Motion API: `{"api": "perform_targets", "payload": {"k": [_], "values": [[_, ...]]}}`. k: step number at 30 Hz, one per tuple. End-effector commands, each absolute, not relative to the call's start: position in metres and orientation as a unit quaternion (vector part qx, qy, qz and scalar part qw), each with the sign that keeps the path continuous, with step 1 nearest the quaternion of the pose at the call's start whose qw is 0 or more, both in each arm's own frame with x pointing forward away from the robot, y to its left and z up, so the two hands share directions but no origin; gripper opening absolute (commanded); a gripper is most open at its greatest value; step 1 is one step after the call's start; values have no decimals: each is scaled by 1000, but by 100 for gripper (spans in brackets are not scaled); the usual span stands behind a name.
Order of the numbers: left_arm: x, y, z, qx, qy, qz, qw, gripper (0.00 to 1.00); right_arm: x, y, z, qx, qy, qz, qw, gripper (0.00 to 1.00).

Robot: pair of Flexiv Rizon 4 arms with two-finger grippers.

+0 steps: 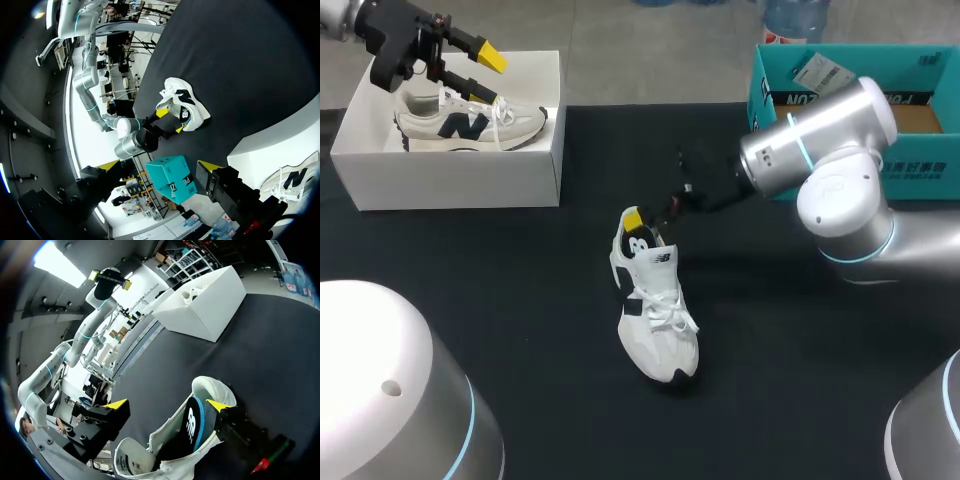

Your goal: Take the shoe out of the shoebox, open the shoe tongue, remove and reinsert the insole, then place the shoe into the shoebox

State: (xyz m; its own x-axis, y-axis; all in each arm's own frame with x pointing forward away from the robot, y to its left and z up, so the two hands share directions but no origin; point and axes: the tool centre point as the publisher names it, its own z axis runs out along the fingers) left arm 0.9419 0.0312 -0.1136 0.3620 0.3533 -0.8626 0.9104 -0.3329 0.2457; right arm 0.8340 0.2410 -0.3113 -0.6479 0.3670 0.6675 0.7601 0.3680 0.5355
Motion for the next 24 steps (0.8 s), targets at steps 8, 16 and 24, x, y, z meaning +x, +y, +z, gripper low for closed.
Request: {"api": "perform_targets", "payload": {"k": [8,16,24], "values": [[942,31,-113,732,432,-362,382,100,837,244,-308,-352,-801,-430,221,100],[942,31,-113,732,432,-362,382,100,844,242,-295,-346,-811,-425,205,100],[942,31,-113,732,432,-362,382,100,846,241,-281,-386,-787,-433,210,100]]}}
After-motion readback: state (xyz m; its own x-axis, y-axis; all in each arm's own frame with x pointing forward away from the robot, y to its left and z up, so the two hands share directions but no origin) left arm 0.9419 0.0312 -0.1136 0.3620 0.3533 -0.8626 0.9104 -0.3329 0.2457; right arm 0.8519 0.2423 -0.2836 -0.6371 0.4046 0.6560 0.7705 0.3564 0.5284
